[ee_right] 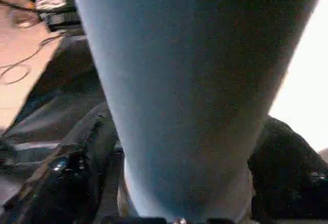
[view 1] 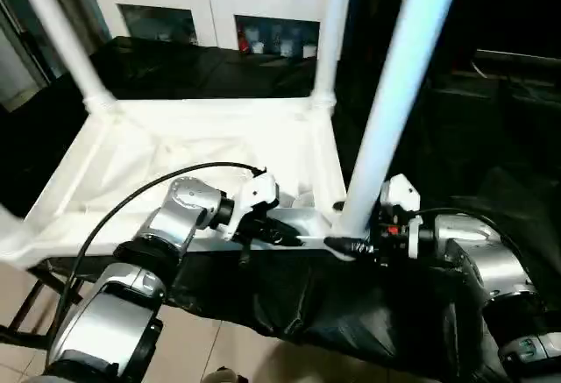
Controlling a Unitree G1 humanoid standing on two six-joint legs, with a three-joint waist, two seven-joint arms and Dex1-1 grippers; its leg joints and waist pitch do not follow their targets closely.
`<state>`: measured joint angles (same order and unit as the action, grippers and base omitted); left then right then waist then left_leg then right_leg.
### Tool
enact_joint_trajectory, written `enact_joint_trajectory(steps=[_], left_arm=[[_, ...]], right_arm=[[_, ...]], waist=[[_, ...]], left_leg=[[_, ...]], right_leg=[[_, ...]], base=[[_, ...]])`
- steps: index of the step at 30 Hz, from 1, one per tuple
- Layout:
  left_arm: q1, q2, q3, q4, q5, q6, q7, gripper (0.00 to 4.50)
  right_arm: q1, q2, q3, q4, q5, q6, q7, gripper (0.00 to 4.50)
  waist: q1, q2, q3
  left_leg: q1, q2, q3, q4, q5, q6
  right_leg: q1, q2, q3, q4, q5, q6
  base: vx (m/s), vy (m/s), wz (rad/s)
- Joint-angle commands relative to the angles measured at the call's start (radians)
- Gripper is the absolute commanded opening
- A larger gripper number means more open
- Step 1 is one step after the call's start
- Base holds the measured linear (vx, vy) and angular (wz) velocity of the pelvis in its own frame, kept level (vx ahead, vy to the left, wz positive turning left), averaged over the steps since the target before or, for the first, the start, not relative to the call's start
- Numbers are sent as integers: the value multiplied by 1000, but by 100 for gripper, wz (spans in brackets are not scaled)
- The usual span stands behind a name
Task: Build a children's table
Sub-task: Rotate leg to tighten
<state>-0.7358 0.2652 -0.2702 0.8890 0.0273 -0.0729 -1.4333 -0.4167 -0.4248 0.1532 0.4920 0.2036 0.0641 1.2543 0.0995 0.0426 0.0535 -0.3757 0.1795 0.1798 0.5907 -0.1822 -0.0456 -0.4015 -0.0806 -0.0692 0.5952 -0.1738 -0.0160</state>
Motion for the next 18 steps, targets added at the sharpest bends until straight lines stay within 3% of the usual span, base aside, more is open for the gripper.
enact_joint_trajectory(steps=[1,8,13,16,18], left_arm=[[-6,6,-16,-43,-23,-19,-72,0],[-1,23,-20,-43,-20,-26,-113,0],[-7,7,-2,-34,-26,-8,-57,0],[-24,-41,13,-10,3,31,132,0],[-30,-62,11,-1,22,41,198,0]], right_arm=[[1,-19,15,-19,8,10,35,342],[-1,-13,23,-39,17,32,62,299],[9,16,-1,-39,22,45,-12,271],[-4,111,-73,32,-38,42,-340,268],[-10,149,-98,57,-50,37,-454,267]], waist=[[0,-14,-70],[2,-14,-71],[2,-14,-71],[-7,-13,-70],[-23,-14,-69]], left_leg=[[15,57,-12,-65,-176,102],[14,56,-12,-64,-175,97],[13,55,-13,-65,-173,90],[14,55,-15,-69,-182,60],[14,50,-17,-71,-197,34]], right_leg=[[52,-74,43,-66,-194,-258],[54,-74,42,-65,-192,-260],[54,-74,42,-65,-193,-257],[50,-75,42,-64,-212,-250],[52,-74,42,-71,-242,-236]], base=[[0,0,0],[0,0,0],[0,0,0],[0,0,0],[0,0,0]])
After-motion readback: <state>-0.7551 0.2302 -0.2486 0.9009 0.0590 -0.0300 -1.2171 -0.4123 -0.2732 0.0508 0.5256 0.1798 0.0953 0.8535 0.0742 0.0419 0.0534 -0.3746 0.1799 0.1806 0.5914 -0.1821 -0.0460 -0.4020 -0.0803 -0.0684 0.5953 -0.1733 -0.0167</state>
